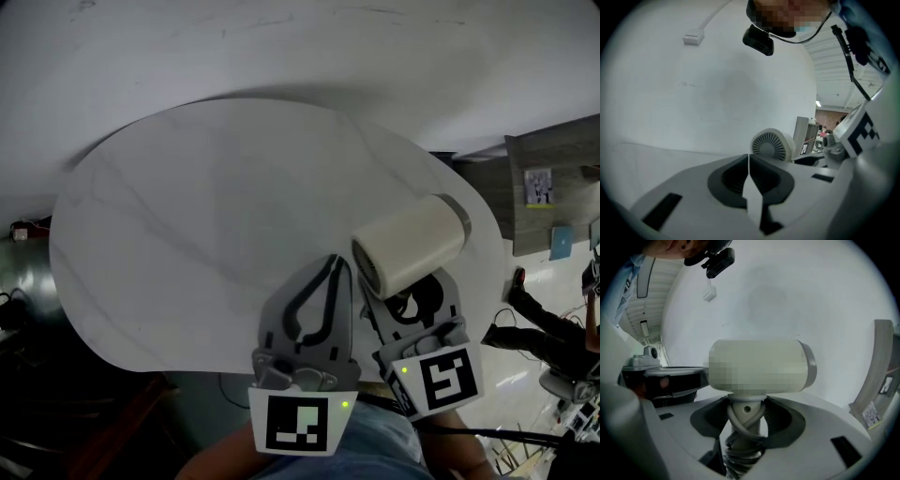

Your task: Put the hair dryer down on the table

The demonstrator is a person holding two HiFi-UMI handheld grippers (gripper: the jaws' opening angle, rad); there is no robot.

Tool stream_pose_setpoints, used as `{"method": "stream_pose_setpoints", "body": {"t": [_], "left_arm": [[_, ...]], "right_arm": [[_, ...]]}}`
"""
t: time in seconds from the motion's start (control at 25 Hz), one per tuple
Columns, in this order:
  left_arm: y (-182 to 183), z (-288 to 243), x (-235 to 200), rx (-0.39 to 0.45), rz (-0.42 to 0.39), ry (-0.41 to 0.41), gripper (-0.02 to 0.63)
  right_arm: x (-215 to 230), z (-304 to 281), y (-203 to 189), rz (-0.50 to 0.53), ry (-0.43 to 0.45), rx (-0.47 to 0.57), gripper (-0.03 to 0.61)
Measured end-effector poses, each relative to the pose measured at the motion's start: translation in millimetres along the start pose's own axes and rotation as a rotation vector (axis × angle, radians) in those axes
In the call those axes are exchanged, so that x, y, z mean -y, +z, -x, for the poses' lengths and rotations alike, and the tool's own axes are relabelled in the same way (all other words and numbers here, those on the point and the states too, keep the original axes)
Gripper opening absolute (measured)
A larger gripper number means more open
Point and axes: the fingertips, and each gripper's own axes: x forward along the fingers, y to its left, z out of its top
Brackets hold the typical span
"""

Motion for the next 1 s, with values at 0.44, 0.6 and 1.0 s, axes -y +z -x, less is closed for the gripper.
{"method": "stream_pose_setpoints", "body": {"t": [0.44, 0.6, 1.0], "left_arm": [[-9.4, -15.4, -21.1, -0.03, 0.058, 0.044, 0.012], [-13.6, -17.0, -29.2, -0.038, 0.071, 0.055, 0.012], [-20.6, -20.2, -48.9, -0.052, 0.11, 0.097, 0.012]], "right_arm": [[8.2, -27.8, -10.9, 0.008, -0.003, -0.11, 0.222], [6.5, -38.3, -15.3, 0.008, -0.005, -0.168, 0.224], [9.3, -59.8, -34.8, 0.001, 0.004, -0.292, 0.225]]}}
